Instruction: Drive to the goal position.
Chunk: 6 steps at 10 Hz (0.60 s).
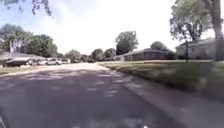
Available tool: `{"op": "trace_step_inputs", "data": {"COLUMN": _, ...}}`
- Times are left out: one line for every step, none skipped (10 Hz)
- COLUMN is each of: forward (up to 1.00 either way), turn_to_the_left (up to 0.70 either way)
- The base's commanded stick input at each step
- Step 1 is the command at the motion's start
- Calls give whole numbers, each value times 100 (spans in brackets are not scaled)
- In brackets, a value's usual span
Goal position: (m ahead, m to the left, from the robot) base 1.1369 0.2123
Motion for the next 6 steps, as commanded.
{"op": "trace_step_inputs", "data": {"forward": 69, "turn_to_the_left": 30}}
{"op": "trace_step_inputs", "data": {"forward": 69, "turn_to_the_left": 26}}
{"op": "trace_step_inputs", "data": {"forward": 69, "turn_to_the_left": 23}}
{"op": "trace_step_inputs", "data": {"forward": 69, "turn_to_the_left": 20}}
{"op": "trace_step_inputs", "data": {"forward": 69, "turn_to_the_left": 16}}
{"op": "trace_step_inputs", "data": {"forward": 69, "turn_to_the_left": 13}}
